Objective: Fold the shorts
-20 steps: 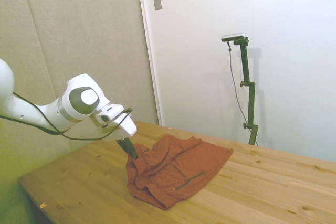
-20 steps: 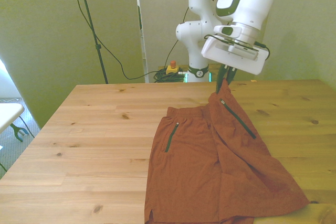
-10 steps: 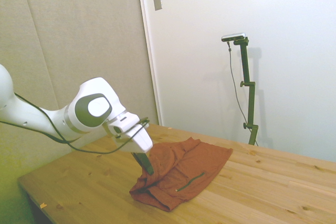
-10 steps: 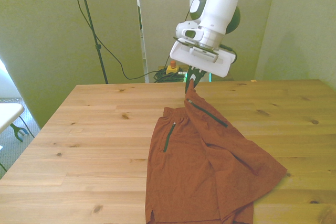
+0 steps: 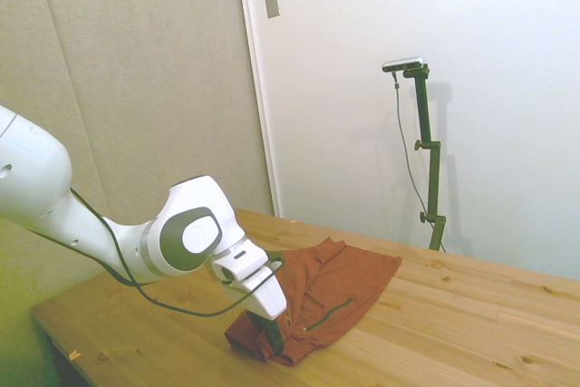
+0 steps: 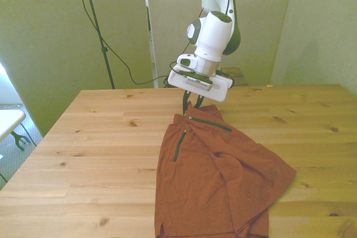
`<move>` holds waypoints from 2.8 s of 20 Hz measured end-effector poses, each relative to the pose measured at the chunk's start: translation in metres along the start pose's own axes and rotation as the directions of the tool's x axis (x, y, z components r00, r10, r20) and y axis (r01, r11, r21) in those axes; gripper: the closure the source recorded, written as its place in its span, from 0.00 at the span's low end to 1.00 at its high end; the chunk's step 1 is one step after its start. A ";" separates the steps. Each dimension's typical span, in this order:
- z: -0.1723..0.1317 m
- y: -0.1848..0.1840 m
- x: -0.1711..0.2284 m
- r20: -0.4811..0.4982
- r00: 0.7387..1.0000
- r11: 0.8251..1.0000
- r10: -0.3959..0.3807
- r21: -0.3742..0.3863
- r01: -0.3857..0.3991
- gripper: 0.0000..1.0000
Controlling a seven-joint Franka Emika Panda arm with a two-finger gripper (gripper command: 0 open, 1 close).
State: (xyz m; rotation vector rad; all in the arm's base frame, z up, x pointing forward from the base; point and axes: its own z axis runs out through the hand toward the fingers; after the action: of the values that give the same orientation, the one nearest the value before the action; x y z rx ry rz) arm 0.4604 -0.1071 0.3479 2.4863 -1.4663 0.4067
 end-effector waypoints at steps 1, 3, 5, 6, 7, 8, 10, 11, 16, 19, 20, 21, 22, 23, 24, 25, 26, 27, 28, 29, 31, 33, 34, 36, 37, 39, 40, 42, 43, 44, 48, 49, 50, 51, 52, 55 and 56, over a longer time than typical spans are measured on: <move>0.001 0.000 0.002 0.000 1.000 1.000 0.002 0.000 -0.002 0.00; 0.002 -0.001 0.008 -0.002 1.000 1.000 0.006 -0.001 -0.006 0.00; 0.003 -0.004 0.016 -0.005 1.000 1.000 0.010 0.000 -0.010 0.00; 0.003 -0.006 0.019 -0.006 1.000 1.000 0.011 0.002 -0.011 0.00; 0.002 -0.007 0.022 -0.008 1.000 1.000 0.011 0.004 -0.011 0.00; 0.002 -0.008 0.024 -0.009 1.000 1.000 0.011 0.006 -0.011 0.00; 0.000 -0.009 0.025 -0.011 1.000 1.000 0.010 0.011 -0.010 0.00; -0.001 -0.010 0.025 -0.008 1.000 1.000 0.008 0.015 -0.008 0.00; -0.025 -0.013 0.022 -0.011 1.000 0.999 -0.015 0.035 0.015 0.00; -0.045 -0.010 0.015 -0.022 0.999 0.999 -0.025 0.035 0.026 0.00; -0.051 -0.009 0.012 -0.026 0.999 0.999 -0.029 0.037 0.029 0.00; -0.056 -0.008 0.009 -0.030 0.999 0.999 -0.033 0.038 0.034 0.00; -0.063 -0.007 0.007 -0.036 0.999 0.998 -0.037 0.041 0.038 0.00; -0.069 -0.006 0.004 -0.042 0.998 0.998 -0.040 0.043 0.042 0.00; -0.076 -0.005 0.002 -0.050 0.998 0.998 -0.043 0.048 0.045 0.00; -0.084 -0.004 0.000 -0.059 0.997 0.997 -0.046 0.052 0.049 0.00; -0.092 -0.004 -0.001 -0.067 0.997 0.997 -0.049 0.056 0.053 0.00; -0.099 -0.004 -0.003 -0.077 0.996 0.996 -0.054 0.060 0.058 0.00; -0.107 -0.005 -0.006 -0.087 0.994 0.996 -0.060 0.064 0.065 0.00; -0.114 -0.008 -0.010 -0.097 0.993 0.995 -0.069 0.069 0.076 0.00; -0.130 -0.019 -0.019 -0.128 0.986 0.991 -0.103 0.070 0.113 0.00; -0.149 -0.038 -0.028 -0.186 0.970 0.983 -0.159 0.064 0.173 0.00; -0.159 -0.051 -0.034 -0.219 0.956 0.975 -0.193 0.065 0.212 0.00; -0.171 -0.082 -0.048 -0.283 0.918 0.950 -0.278 0.064 0.307 0.00; -0.173 -0.101 -0.057 -0.320 0.893 0.935 -0.316 0.057 0.351 0.00; -0.169 -0.140 -0.073 -0.381 0.849 0.911 -0.366 0.041 0.411 0.00; -0.166 -0.161 -0.080 -0.409 0.829 0.901 -0.382 0.034 0.432 0.00; -0.155 -0.203 -0.095 -0.458 0.787 0.884 -0.413 0.007 0.468 0.00; -0.147 -0.223 -0.103 -0.473 0.768 0.874 -0.431 -0.005 0.487 0.00; -0.140 -0.239 -0.110 -0.483 0.754 0.864 -0.446 -0.013 0.503 0.00; -0.103 -0.284 -0.142 -0.481 0.717 0.829 -0.504 -0.037 0.559 0.00; -0.097 -0.290 -0.148 -0.480 0.710 0.823 -0.514 -0.042 0.567 0.00; -0.092 -0.295 -0.151 -0.484 0.702 0.818 -0.522 -0.048 0.574 0.00; -0.088 -0.299 -0.153 -0.489 0.695 0.814 -0.527 -0.054 0.579 0.00; -0.085 -0.303 -0.153 -0.495 0.688 0.811 -0.531 -0.060 0.583 0.00; -0.075 -0.308 -0.157 -0.493 0.680 0.804 -0.543 -0.073 0.590 0.00; -0.070 -0.308 -0.159 -0.489 0.678 0.802 -0.549 -0.078 0.593 0.00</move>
State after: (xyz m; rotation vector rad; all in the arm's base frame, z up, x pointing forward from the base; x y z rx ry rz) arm 0.6492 0.1922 0.3421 2.4711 -0.4344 0.8979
